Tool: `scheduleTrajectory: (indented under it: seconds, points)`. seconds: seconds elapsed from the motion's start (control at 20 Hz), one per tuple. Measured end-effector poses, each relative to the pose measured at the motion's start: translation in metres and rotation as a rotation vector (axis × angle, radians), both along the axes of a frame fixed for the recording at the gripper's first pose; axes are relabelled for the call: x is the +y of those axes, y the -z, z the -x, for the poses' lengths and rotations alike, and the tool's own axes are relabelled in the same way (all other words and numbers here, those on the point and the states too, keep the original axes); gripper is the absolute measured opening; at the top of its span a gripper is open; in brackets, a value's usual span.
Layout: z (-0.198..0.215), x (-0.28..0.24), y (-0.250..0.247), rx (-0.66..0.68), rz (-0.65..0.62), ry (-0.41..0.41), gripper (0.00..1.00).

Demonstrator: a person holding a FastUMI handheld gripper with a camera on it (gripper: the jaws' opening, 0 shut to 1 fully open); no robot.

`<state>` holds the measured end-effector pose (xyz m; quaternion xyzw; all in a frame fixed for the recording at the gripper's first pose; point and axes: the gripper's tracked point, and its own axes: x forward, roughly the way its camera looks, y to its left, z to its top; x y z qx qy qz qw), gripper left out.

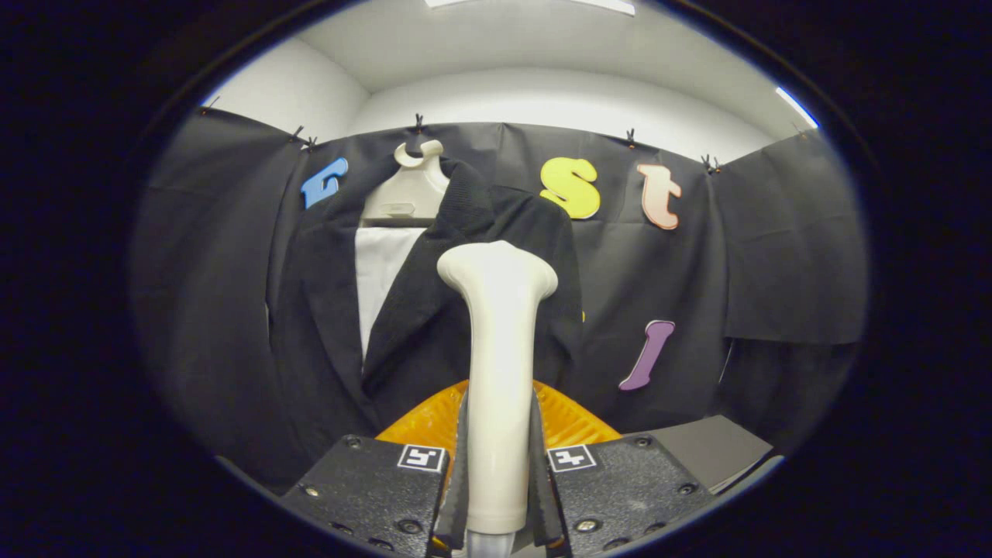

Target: Iron the clothes twice with a garment steamer, once on the left side and once on the right side.

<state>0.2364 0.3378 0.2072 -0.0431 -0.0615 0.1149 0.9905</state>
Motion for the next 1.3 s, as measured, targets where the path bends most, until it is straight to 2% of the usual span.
scheduleTrajectory:
  seconds: [1.3]
  points:
    - [0.008, -0.014, 0.16, 0.202, 0.145, 0.058, 0.35]
